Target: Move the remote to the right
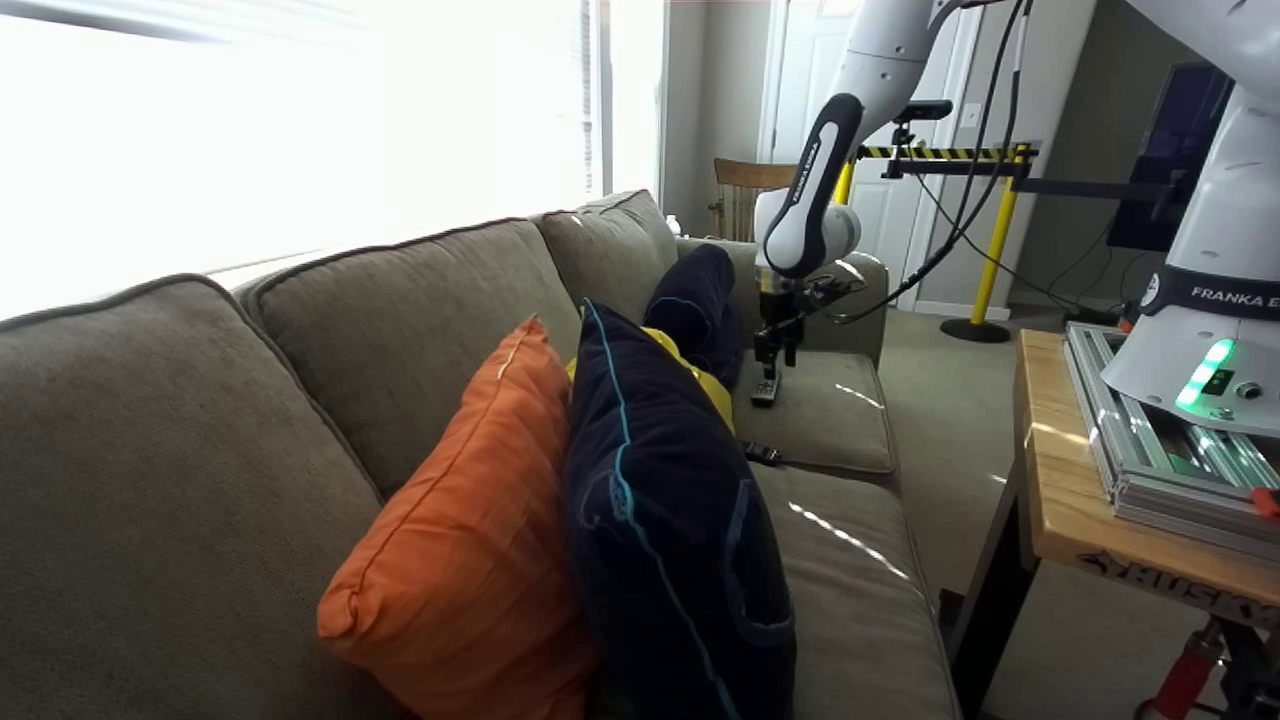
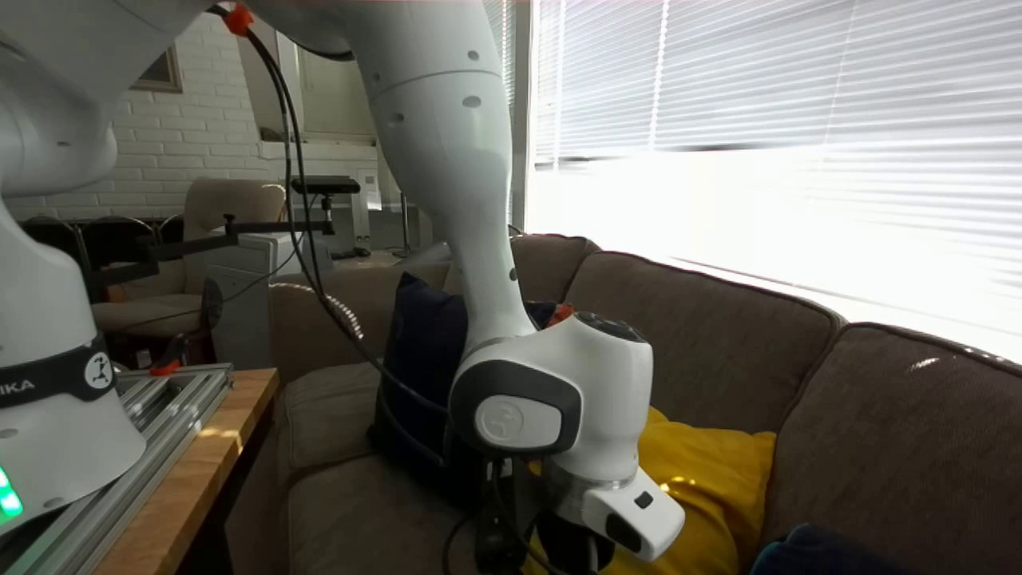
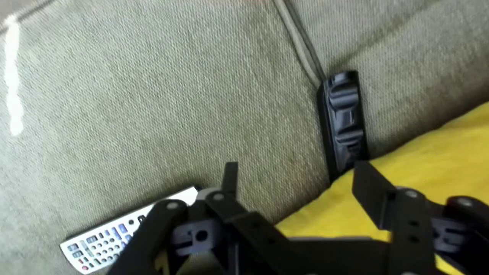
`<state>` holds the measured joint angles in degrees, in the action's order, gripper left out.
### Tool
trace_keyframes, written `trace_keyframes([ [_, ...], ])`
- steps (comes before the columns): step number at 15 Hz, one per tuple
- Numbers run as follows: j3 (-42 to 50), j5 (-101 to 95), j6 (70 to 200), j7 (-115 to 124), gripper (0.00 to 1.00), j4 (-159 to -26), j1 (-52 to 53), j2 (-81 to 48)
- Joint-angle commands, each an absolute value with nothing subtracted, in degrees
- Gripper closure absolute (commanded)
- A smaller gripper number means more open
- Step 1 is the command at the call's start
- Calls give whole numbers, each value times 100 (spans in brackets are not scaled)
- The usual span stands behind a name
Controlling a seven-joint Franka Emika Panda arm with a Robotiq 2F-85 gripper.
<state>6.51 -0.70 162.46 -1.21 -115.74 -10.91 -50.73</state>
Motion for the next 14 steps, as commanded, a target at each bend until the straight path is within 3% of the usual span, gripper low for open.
trace_keyframes([
  [1,116,-49,17815,-612,0,-11707,-1537,-5507],
  [6,-270,-498,18676,-1010,0,-11562,-1894,-6299],
  [14,-239,-1124,18822,-1425,0,-10989,-1992,-7149],
])
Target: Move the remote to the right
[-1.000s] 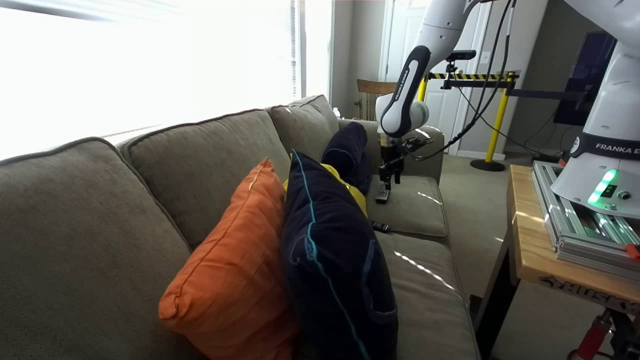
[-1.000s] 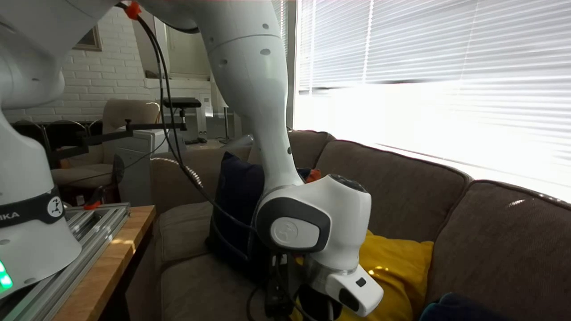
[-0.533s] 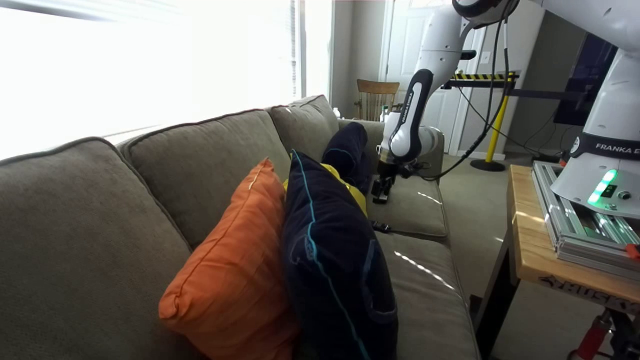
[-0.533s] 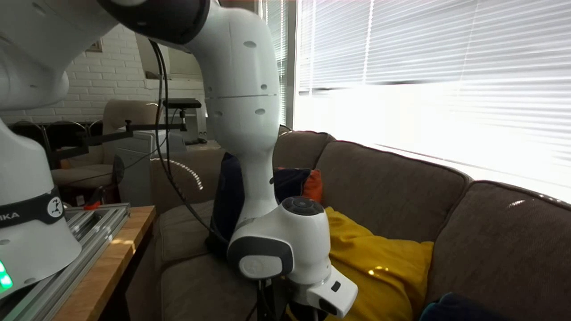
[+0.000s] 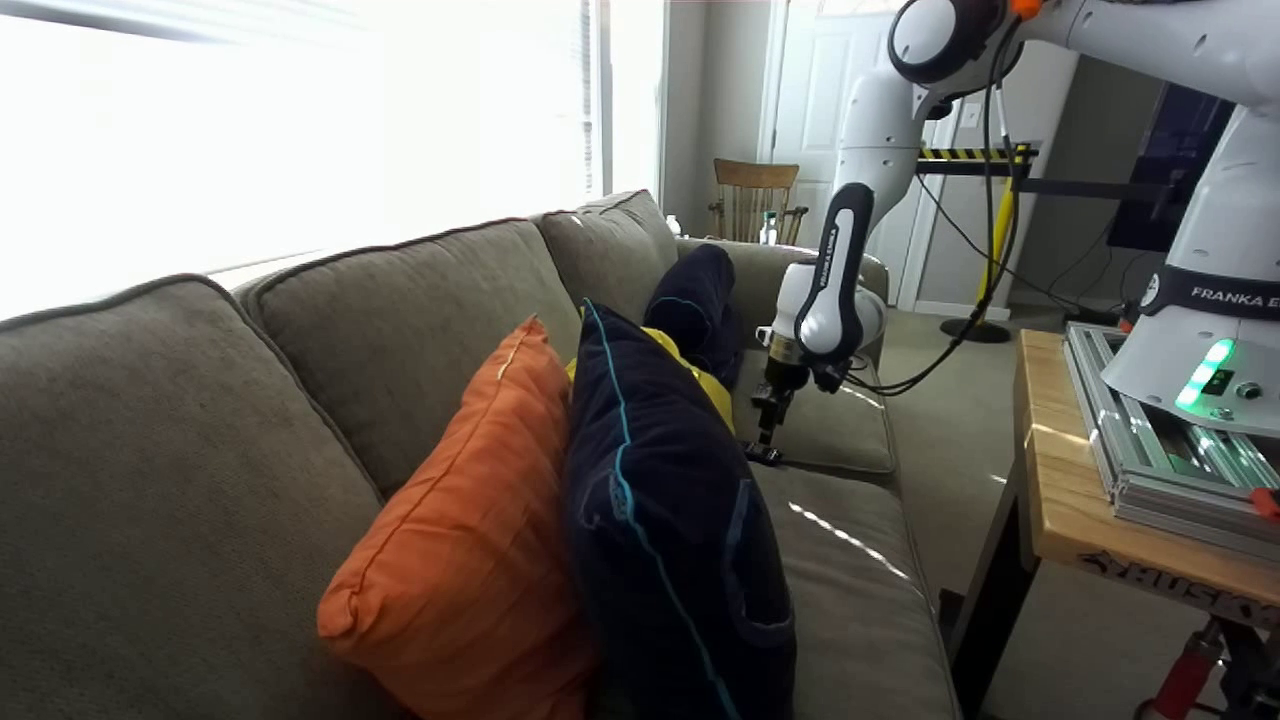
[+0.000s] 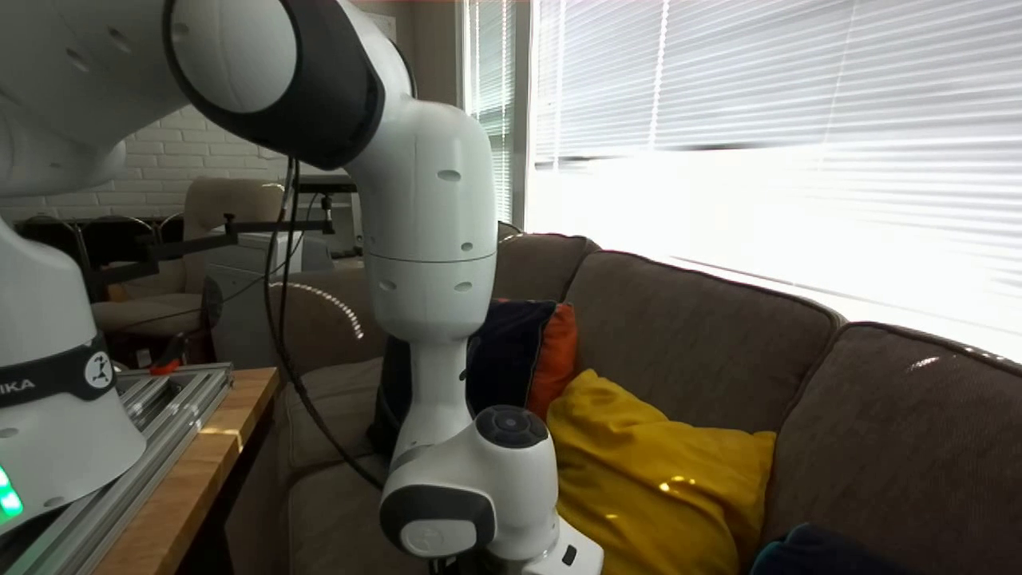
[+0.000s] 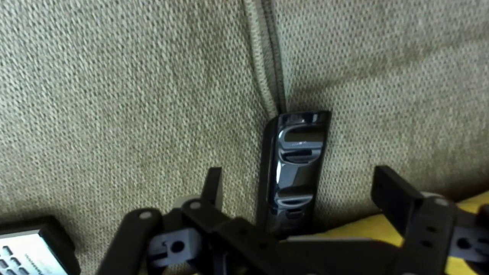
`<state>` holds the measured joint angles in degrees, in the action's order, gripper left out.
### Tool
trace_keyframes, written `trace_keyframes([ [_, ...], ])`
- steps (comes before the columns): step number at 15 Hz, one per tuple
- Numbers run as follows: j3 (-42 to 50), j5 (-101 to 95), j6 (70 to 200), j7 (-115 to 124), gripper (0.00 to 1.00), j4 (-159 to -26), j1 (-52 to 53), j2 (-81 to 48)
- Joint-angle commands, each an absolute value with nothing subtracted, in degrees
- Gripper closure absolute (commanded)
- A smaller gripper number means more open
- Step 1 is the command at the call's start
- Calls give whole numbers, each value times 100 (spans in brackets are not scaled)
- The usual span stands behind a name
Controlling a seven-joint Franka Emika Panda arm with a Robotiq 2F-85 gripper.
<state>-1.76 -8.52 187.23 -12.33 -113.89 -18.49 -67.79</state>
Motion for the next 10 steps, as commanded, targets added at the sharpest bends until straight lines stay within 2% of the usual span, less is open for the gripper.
trace_keyframes([
  [1,-222,-1153,18853,-1457,0,-10896,-1966,-7238],
  [10,-140,-1255,19217,-1485,0,-10185,-1818,-7901],
])
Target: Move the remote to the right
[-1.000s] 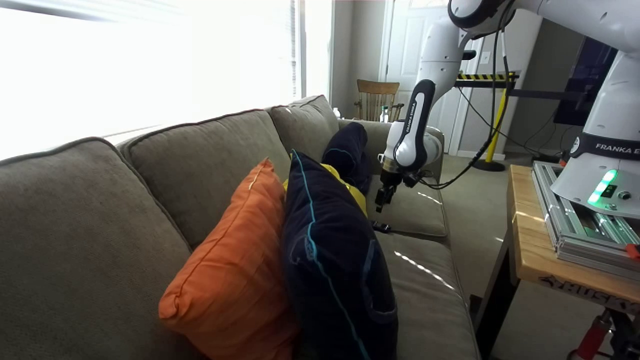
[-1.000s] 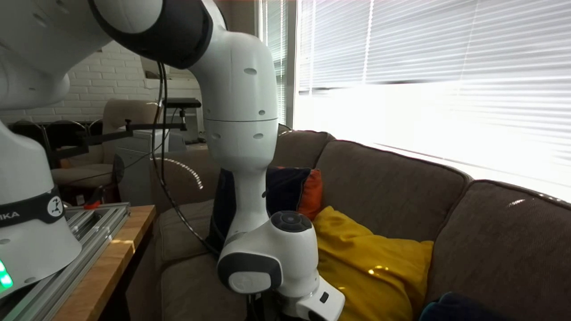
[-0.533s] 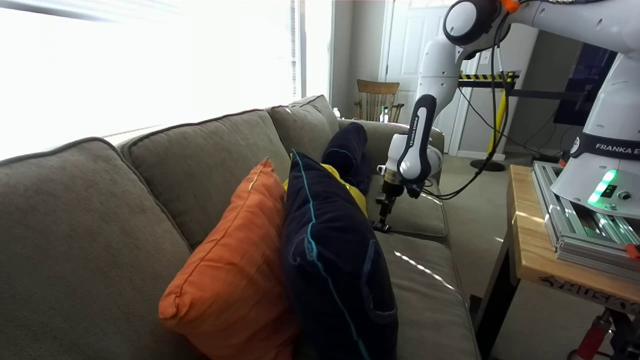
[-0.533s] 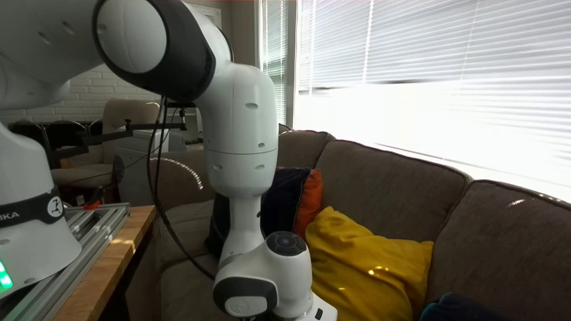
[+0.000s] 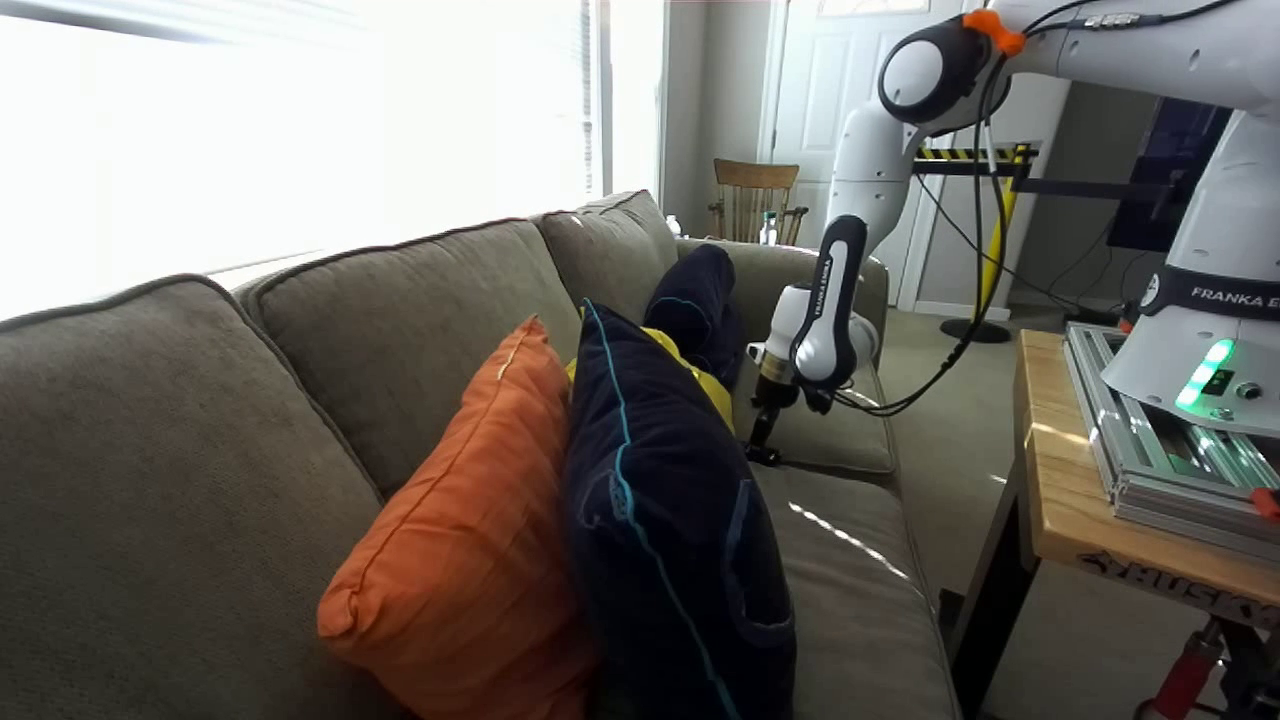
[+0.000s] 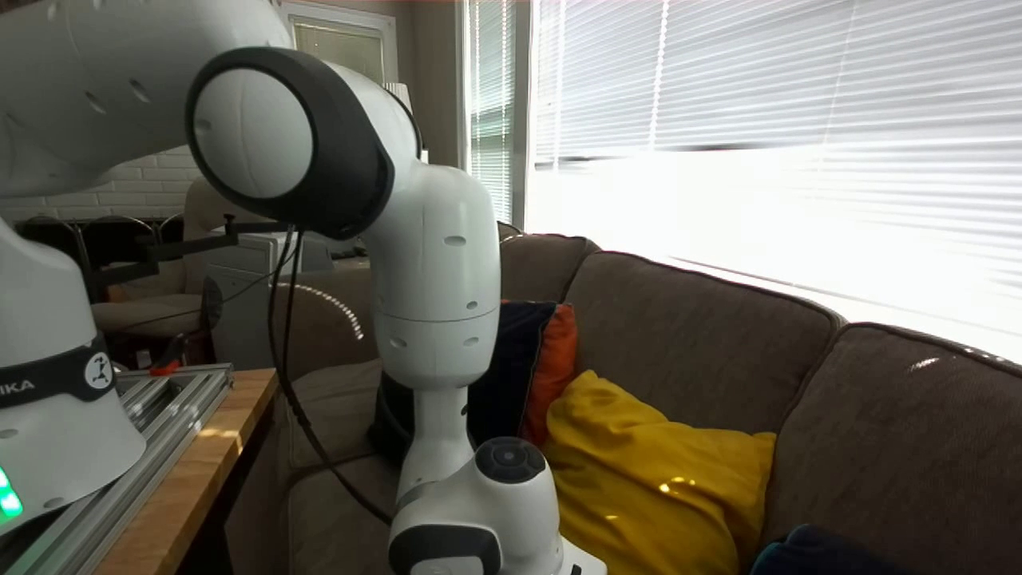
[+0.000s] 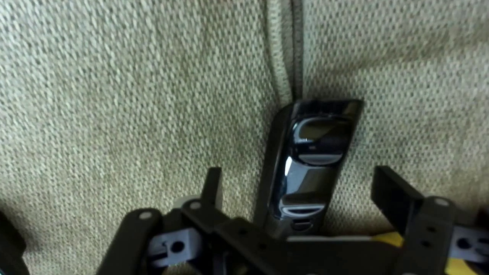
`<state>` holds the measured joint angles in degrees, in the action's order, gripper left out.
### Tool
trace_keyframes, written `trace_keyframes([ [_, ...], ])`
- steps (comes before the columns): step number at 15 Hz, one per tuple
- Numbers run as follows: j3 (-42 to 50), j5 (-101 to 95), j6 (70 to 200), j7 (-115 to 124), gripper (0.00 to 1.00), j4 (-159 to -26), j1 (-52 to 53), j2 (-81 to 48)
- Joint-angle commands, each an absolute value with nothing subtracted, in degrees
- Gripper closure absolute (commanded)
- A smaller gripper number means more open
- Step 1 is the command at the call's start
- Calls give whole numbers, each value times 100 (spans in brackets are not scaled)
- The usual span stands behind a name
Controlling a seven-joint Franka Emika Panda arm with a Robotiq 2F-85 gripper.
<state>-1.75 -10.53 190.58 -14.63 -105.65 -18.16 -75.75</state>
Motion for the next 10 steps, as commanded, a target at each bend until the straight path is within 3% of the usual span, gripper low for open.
trace_keyframes([
  [1,-150,-1265,19228,-1487,22,-10115,-1835,-7955],
  [8,-153,-1152,19254,-1354,69,-9791,-1813,-8170],
  [10,-126,-1054,19187,-1244,73,-9798,-1755,-8144],
])
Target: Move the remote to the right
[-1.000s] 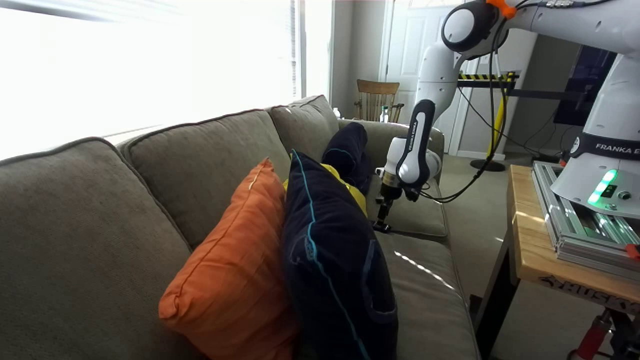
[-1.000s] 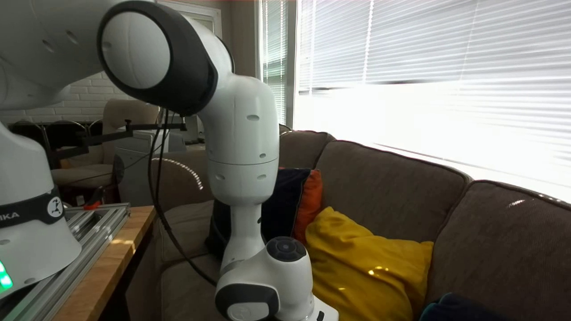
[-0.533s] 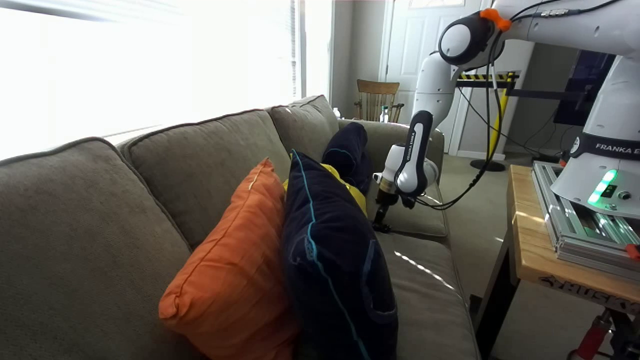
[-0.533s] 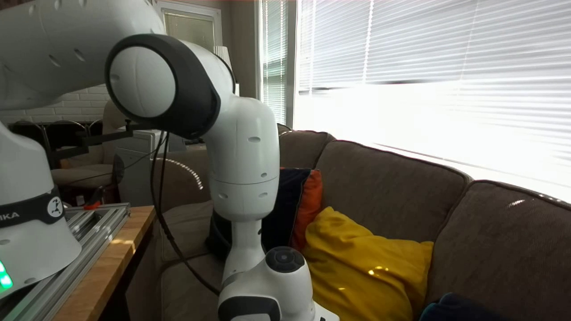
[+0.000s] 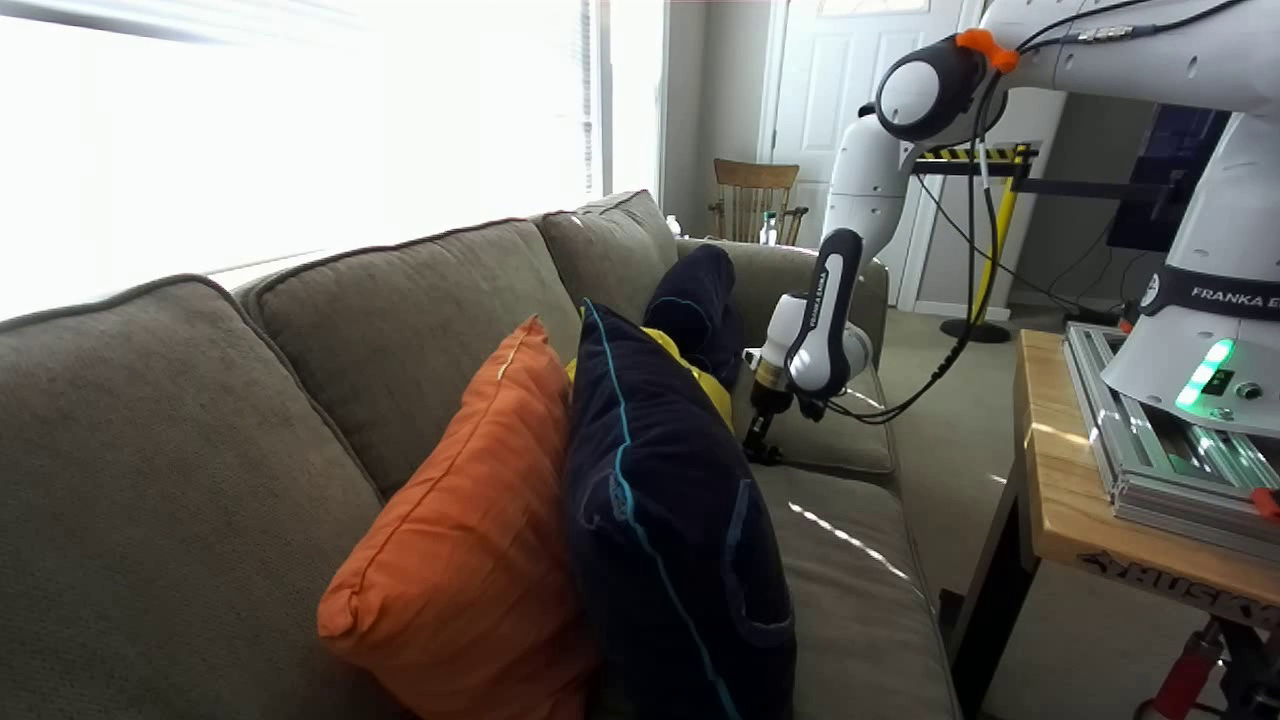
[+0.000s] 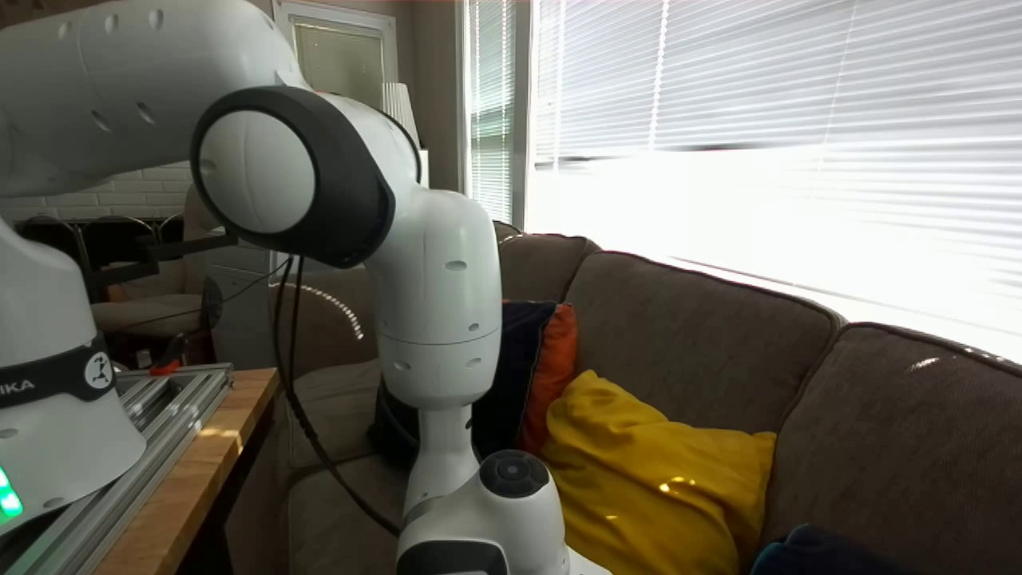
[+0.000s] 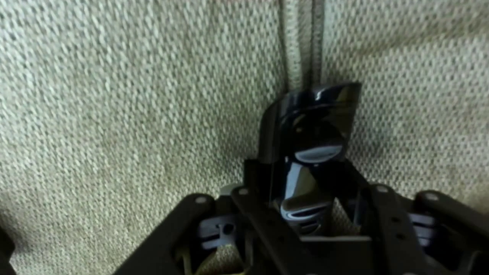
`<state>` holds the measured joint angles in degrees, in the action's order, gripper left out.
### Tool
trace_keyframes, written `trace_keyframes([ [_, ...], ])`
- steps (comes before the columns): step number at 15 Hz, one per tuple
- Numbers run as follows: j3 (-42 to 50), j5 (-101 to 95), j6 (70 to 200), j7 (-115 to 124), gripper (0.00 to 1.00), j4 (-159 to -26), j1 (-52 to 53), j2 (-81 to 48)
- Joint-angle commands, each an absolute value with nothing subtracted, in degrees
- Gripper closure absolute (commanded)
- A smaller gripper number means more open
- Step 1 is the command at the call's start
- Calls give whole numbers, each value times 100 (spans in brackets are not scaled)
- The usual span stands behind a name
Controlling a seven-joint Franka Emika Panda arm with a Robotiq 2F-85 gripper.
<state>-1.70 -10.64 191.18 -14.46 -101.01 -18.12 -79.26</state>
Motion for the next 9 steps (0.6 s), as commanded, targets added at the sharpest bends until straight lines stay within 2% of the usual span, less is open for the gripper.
trace_keyframes([
  [1,-100,-976,19137,-1152,73,-9815,-1708,-8109],
  [5,376,-441,18241,-548,73,-10377,-1097,-7380],
  [9,844,-220,16916,-165,73,-10395,-544,-6892],
])
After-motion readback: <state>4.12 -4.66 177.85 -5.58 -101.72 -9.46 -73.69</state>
